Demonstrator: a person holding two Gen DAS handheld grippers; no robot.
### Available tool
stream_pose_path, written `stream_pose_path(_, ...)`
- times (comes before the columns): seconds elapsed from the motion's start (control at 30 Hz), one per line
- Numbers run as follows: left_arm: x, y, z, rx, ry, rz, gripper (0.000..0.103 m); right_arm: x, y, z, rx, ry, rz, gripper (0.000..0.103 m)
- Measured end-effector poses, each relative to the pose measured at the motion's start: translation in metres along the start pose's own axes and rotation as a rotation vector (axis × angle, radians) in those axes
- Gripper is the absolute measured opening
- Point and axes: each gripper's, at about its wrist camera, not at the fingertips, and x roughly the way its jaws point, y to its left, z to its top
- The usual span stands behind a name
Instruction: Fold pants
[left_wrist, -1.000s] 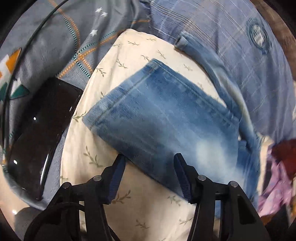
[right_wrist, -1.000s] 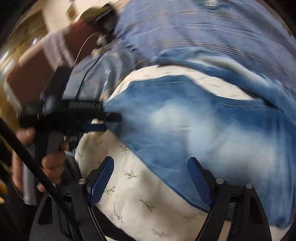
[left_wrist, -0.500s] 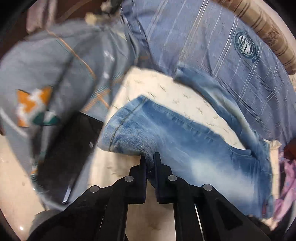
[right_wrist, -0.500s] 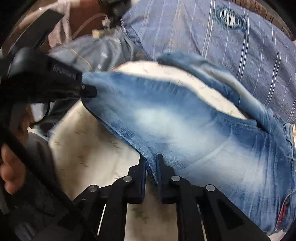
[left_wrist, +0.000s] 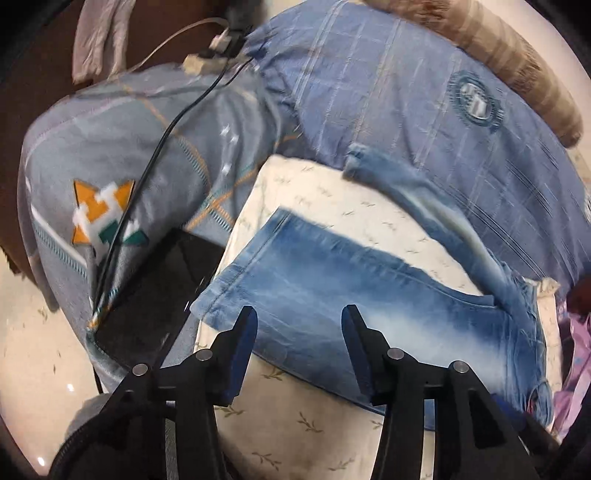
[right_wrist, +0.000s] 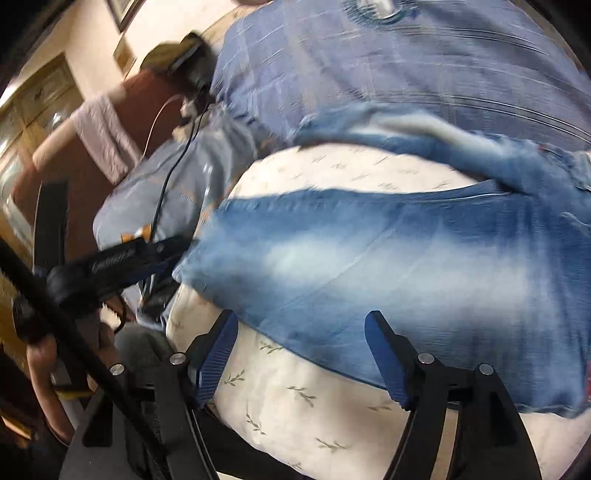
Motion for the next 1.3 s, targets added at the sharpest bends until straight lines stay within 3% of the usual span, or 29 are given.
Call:
stream_pose_path(0.17, 0.005, -0.017, 0.021, -0.004, 0.072, -0.121, 0.05, -0.015, -0.022, 0.012, 0.078, -0.03, 0.018, 0.073)
stream_pose_path(0.37, 0.051, -0.044, 0.092, -0.058, 0.133, -0.251, 0.052, -0.015, -0.042, 0.044, 0.034, -0.024, -0.007, 0.073)
stream_pose_path(0.53, 0.12, -0.077, 0.158, -0.053, 0.175, -0.229, 0.053, 0.006, -0.058, 0.092, -0.021, -0.009, -0.06, 0.073)
stream_pose_path(0.67, 0.191, -0.073, 0.189, -0.094, 0.225, -0.196, 0.053, 0.052, -0.066, 0.137, -0.052, 0.041, -0.065, 0.073)
stream_pose_path(0.87, 0.27, -0.036, 0.203, -0.278, 0.358, -0.311, 0.051, 0.142, -0.071, 0.195, -0.146, 0.126, -0.139, 0.073)
stream_pose_path(1.0, 0.3, -0.027, 0.218, -0.237, 0.326, -0.233, 0.051, 0.204, -0.074, 0.226, -0.161, 0.168, -0.173, 0.071)
stream_pose_path(1.1, 0.316, -0.012, 0.216, -0.289, 0.362, -0.238, 0.034, 0.237, -0.076, 0.231, -0.193, 0.184, -0.25, 0.053)
stream_pose_path(1.17, 0.316, -0.006, 0.22, -0.315, 0.357, -0.256, 0.007, 0.243, -0.074, 0.228, -0.216, 0.167, -0.273, 0.037)
stream_pose_path(1.23, 0.307, -0.001, 0.222, -0.333, 0.341, -0.296, 0.003, 0.237, -0.067, 0.225, -0.243, 0.151, -0.278, 0.008)
stream_pose_path(1.3, 0.286, 0.001, 0.228, -0.333, 0.286, -0.313, 0.002, 0.218, -0.054, 0.221, -0.271, 0.127, -0.273, 0.004)
